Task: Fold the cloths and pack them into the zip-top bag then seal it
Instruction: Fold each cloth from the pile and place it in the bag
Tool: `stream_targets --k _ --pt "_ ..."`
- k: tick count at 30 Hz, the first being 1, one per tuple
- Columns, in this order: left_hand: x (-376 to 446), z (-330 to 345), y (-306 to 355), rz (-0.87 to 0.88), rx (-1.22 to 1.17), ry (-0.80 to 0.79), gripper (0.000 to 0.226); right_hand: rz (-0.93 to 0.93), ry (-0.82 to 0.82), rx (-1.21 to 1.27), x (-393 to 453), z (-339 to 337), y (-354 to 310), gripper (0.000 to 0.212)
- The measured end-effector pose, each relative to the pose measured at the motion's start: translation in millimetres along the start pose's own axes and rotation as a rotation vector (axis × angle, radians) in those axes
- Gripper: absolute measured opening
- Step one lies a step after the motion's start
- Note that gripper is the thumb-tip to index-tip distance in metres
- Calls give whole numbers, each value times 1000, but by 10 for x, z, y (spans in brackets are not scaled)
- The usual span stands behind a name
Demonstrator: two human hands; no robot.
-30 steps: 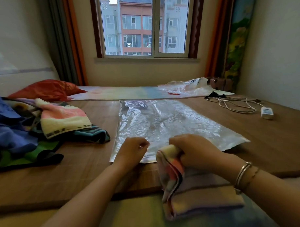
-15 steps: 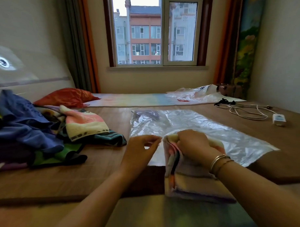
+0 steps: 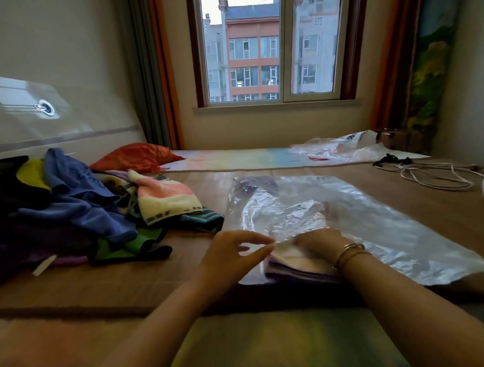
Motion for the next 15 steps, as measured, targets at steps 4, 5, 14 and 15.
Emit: stream_targets --k 4,5,14,15 --pt "-6 -199 -274 -114 62 88 45 -162 -69 29 -204 186 -140 50" --pt "5 -301 -396 -154 82 168 44 -181 -34 28 -250 177 -141 48" --pt "-126 -434 -1305 -686 29 345 38 -348 -115 -45 -714 207 -365 61" --pt "-130 -413 -1308 -679 11 343 36 -372 -144 -55 -732 220 -419 57"
Point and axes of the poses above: each hand's wrist, its own x-axis towards the middle knuckle, its own z-axis out of the palm, y = z × x, the point moved 10 cm from there along x, towards the middle knuckle, and after that the axes turned 15 degrees about -x, right-handed, at the moved point
